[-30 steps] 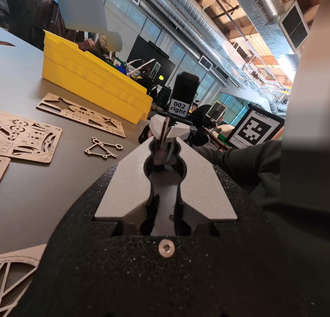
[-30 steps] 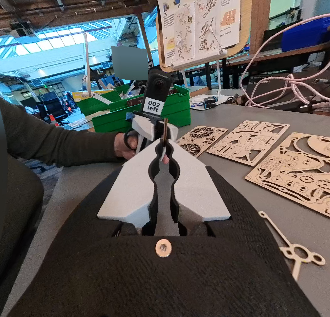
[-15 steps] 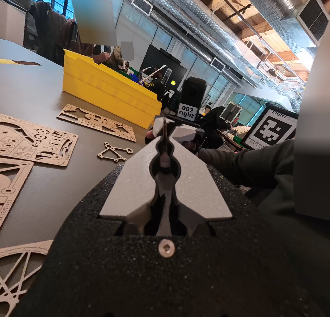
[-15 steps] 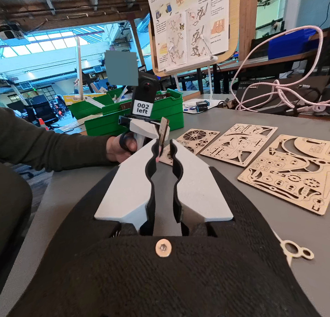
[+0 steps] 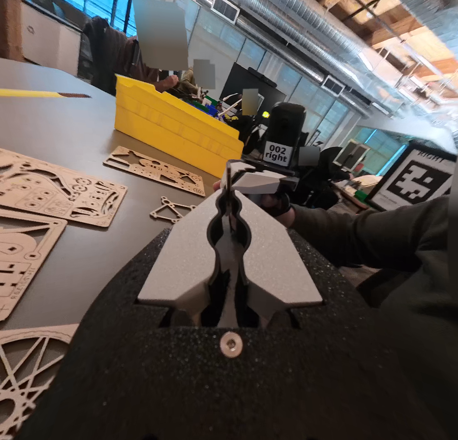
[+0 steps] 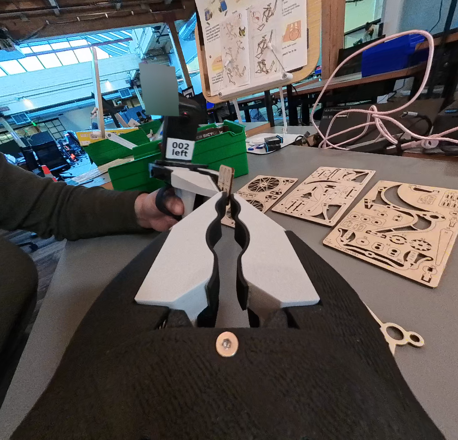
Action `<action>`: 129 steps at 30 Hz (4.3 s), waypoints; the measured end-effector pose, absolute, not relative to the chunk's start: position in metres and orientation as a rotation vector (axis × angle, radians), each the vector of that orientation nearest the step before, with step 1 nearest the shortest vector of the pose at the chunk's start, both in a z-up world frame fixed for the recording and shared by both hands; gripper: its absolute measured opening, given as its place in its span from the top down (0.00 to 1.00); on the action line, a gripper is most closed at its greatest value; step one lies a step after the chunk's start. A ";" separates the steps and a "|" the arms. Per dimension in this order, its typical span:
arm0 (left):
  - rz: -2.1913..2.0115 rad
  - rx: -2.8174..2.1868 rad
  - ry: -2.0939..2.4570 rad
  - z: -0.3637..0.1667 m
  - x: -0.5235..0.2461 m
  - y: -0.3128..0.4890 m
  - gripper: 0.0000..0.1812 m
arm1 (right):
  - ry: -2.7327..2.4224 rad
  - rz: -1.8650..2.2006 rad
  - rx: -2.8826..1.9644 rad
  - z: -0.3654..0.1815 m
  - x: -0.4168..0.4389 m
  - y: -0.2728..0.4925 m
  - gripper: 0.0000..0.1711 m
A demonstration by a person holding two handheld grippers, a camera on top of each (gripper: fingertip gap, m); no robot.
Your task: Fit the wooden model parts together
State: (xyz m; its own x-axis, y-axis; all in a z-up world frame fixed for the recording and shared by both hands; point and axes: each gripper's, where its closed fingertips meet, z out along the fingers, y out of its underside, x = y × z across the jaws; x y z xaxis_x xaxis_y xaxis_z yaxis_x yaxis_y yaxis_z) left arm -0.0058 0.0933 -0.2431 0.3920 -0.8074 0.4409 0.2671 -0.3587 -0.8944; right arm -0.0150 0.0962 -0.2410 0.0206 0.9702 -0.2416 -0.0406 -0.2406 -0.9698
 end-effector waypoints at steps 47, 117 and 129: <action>0.081 -0.938 1.040 -0.208 0.006 0.059 1.00 | -1.088 0.933 -0.859 -0.203 -0.003 0.067 0.93; -0.114 -1.133 0.727 -0.219 -0.075 0.113 1.00 | -1.780 0.791 -1.348 -0.319 -0.042 0.069 0.77; -0.134 -1.144 0.730 -0.221 -0.074 0.113 1.00 | -2.004 1.019 -1.257 -0.322 -0.045 0.003 0.85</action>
